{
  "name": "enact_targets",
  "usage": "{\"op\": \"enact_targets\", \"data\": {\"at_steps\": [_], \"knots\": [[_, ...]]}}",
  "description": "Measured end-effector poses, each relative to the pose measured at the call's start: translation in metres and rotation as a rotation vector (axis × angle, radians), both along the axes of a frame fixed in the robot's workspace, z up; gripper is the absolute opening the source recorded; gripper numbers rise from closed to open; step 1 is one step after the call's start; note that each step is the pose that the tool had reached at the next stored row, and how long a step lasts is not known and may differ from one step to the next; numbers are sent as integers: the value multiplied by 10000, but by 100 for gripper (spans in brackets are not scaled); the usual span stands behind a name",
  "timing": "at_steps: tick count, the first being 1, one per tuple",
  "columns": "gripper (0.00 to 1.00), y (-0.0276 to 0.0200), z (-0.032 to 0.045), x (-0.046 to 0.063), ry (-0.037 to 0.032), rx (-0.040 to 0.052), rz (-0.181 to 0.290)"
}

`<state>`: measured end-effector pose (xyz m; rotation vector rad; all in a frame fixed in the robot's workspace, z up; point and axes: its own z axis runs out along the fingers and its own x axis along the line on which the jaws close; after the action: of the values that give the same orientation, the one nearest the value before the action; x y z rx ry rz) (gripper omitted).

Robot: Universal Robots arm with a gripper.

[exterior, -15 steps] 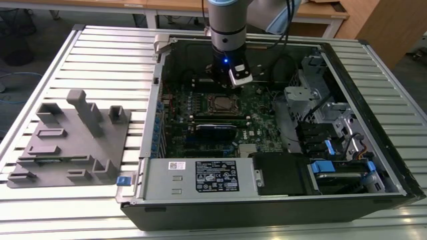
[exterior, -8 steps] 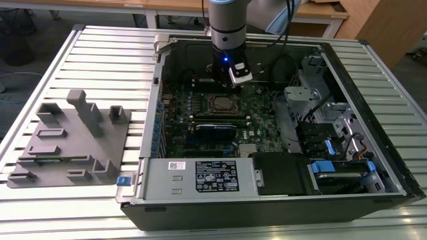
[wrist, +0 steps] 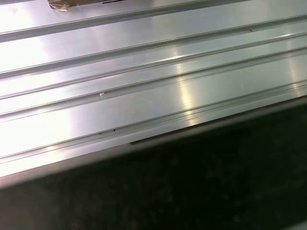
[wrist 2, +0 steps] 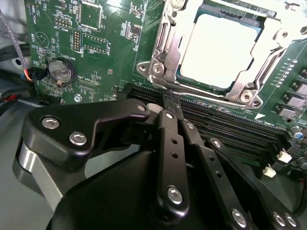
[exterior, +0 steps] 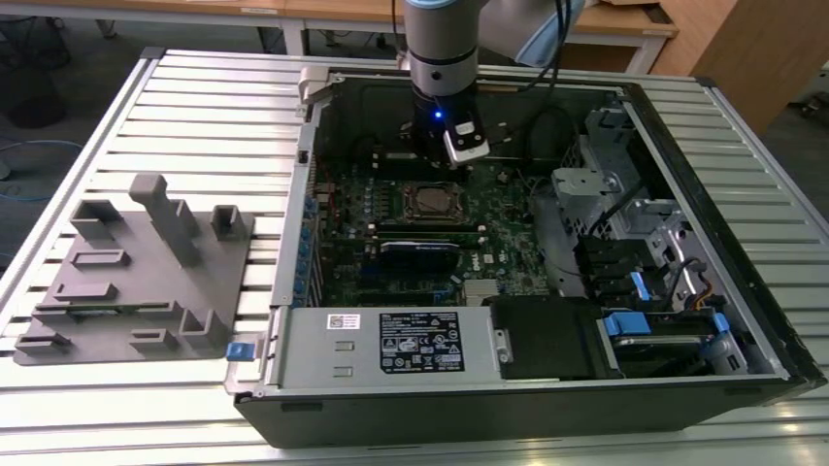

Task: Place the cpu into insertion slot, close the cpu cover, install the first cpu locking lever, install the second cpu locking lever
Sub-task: 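Install the first cpu locking lever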

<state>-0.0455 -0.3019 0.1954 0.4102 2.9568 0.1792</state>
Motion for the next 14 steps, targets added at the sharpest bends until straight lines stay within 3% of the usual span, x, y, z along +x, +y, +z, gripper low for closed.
{"op": "enact_targets", "data": {"at_steps": [14], "knots": [[11, 0, 0, -8, -4, 0, -4]]}}
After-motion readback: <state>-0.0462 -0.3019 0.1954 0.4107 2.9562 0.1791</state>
